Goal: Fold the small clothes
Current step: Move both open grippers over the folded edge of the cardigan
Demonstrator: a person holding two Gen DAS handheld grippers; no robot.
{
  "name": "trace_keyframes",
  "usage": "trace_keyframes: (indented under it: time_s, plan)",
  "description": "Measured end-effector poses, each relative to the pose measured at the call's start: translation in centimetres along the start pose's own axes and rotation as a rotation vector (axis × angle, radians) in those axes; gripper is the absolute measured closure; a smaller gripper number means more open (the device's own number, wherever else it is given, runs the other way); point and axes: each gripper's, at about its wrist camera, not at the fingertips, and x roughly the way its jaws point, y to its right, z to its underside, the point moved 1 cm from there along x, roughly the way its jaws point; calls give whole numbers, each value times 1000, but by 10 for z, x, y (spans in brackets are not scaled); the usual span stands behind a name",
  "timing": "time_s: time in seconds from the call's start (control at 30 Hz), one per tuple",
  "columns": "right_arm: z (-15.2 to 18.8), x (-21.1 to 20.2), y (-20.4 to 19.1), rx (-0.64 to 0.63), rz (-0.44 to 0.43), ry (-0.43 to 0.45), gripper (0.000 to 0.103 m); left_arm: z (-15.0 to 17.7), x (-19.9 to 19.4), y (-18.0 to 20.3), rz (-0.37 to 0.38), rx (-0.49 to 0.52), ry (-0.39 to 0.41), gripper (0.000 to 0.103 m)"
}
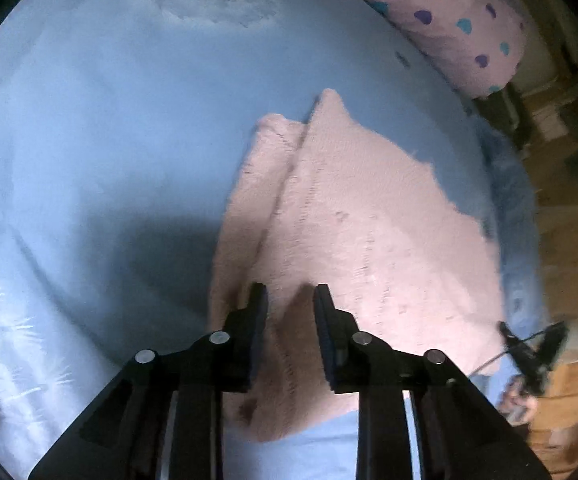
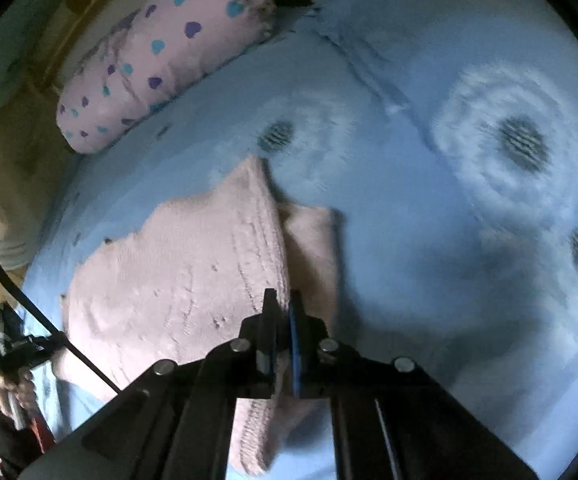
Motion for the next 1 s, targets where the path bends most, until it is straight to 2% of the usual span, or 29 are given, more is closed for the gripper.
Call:
trace_keyframes:
  time_s: [0.03,0.07,0.1,0.13,0.17,0.23,0.3,0.33,0.37,0.4,0.43,0.47,0.53,0.57,0.67,0.7,0.8,0.9,1.0]
  plan:
    - [5,3,2,-4,8,-24,98,2,-1,1,-87,25,4,98]
    - [7,7,2,-12,20,-41,97,5,0,1,-190,51,4,90]
    - [8,12,0,-25,48,-51,95,7,0,0,-221,60,6,84]
    - [10,13,1,-34,69,-47,81,9,-1,-2,-215,46,6,83]
    - [12,13,1,-35,75,-41,69,10,-4,-5,-194,21,5,83]
    - [14,10,2,-24,48,-58,60,13,-15,-13,-121,-58,29,83]
    - [17,6,1,-18,28,-81,54,19,-32,-27,31,-157,106,83]
    - [19,-1,-2,-23,43,-67,51,25,-39,-34,139,-191,163,80]
    - [22,-5,-3,-30,63,-53,47,33,-44,-43,242,-213,215,71]
    - [28,-15,-6,-41,96,-20,44,40,-46,-50,289,-250,226,65]
    - [32,-22,-8,-46,110,-1,38,48,-45,-57,316,-319,204,60]
    - [36,-29,-9,-45,116,17,33,52,-43,-60,361,-357,185,60]
    - [49,-43,-7,2,91,48,27,59,-36,-57,464,-358,157,60]
    - [56,-45,-4,51,60,47,22,61,-32,-53,444,-359,145,60]
    - [67,-40,6,188,-78,4,21,66,-22,-41,362,-315,121,60]
    - [70,-36,10,235,-95,-1,21,67,-19,-39,349,-311,109,60]
    - [79,-29,21,336,-30,26,21,72,-7,-47,323,-339,96,60]
    - [89,-28,32,465,-88,96,19,76,-6,-56,334,-397,130,61]
    - [95,-26,34,536,-155,150,11,85,-7,-72,407,-518,184,61]
